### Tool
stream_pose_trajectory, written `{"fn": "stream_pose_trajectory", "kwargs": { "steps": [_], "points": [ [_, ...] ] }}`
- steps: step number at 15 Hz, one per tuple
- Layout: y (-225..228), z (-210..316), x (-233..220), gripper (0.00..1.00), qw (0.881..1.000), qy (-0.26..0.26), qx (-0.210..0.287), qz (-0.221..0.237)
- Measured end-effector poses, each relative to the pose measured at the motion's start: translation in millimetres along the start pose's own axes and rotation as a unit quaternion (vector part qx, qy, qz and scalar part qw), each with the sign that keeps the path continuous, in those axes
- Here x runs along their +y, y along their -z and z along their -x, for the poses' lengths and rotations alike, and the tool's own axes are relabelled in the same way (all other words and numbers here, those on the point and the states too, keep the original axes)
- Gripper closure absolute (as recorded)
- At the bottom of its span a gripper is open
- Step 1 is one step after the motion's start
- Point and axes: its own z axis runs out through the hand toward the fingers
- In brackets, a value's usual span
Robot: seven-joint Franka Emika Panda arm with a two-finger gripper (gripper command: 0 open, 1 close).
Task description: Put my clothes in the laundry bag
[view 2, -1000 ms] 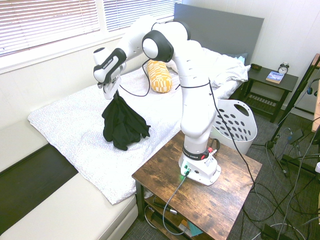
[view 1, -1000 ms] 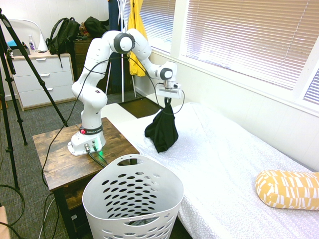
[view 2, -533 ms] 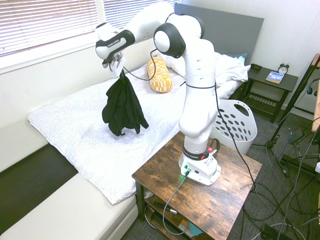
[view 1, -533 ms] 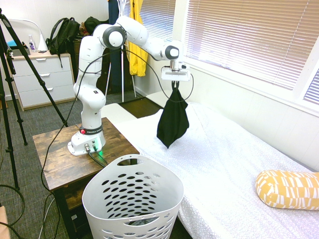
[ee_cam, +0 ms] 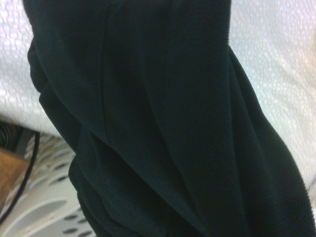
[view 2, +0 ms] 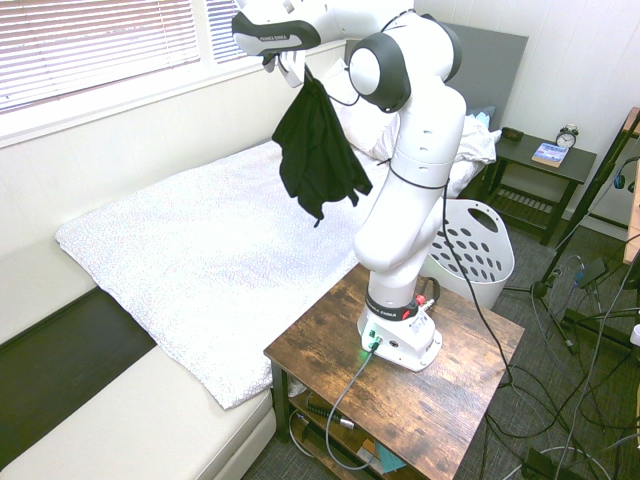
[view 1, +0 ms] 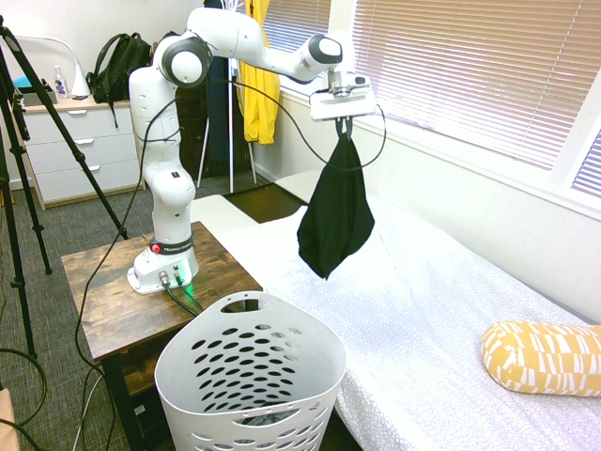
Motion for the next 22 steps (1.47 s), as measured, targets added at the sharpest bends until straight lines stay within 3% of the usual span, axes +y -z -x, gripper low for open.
{"fn": "stream_pose_trajectory", "kwargs": {
  "steps": [6, 9, 12, 17, 18, 22],
  "points": [
    [-73.9, 85.9, 61.3, 1.00, 0.989, 0.006, -0.124, 0.086],
    [-94.4, 140.4, 107.8, 1.00, 0.974, 0.003, -0.182, 0.132],
    [-151.1, 185.1, 143.6, 1.00, 0.955, -0.001, -0.248, 0.160],
    [-278.4, 230.1, 111.7, 1.00, 0.933, 0.026, -0.319, 0.164],
    [-298.5, 234.7, 97.8, 0.00, 0.932, 0.032, -0.319, 0.169],
    [-381.7, 244.3, 39.5, 0.00, 0.940, 0.024, -0.266, 0.212]
  ]
}}
